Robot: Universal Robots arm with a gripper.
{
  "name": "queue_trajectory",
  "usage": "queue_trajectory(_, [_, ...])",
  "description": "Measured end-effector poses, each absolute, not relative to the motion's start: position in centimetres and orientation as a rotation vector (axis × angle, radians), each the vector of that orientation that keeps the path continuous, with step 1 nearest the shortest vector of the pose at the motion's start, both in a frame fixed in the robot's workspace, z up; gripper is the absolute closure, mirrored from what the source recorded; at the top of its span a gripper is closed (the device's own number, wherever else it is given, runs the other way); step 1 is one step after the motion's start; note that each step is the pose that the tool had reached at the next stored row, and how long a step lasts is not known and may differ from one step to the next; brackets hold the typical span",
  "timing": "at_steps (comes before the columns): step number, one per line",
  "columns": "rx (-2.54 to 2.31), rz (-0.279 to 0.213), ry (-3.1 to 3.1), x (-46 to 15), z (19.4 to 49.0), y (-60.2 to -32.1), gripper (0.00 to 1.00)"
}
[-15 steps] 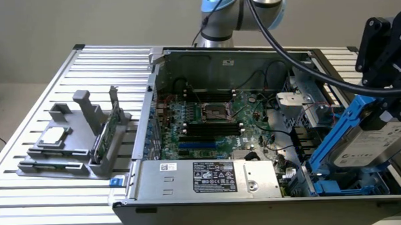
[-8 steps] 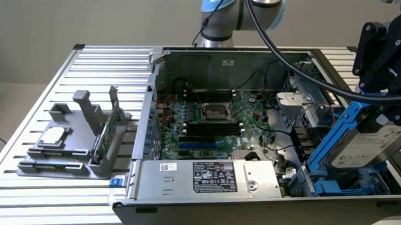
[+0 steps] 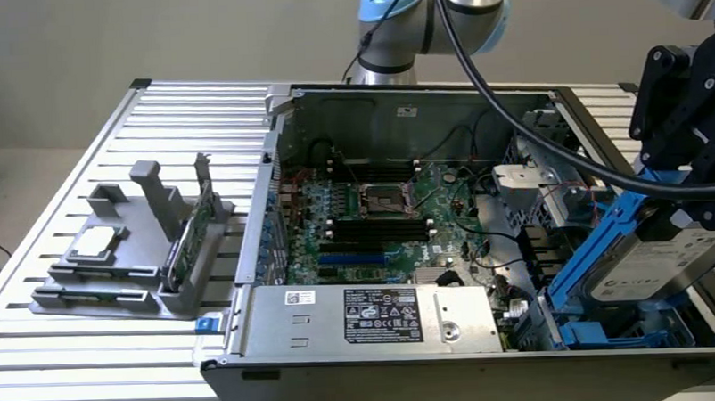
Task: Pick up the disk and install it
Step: 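Pick up the disk, then insert the disk into the insertion slot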
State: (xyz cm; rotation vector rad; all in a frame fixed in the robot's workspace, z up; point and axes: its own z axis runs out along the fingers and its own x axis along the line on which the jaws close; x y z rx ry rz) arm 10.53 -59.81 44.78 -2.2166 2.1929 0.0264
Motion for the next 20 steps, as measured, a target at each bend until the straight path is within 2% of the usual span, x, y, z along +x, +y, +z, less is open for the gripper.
queue_trajectory(20, [-2.203, 0.055, 2.179, 10.74, 44.34, -60.57, 0.67])
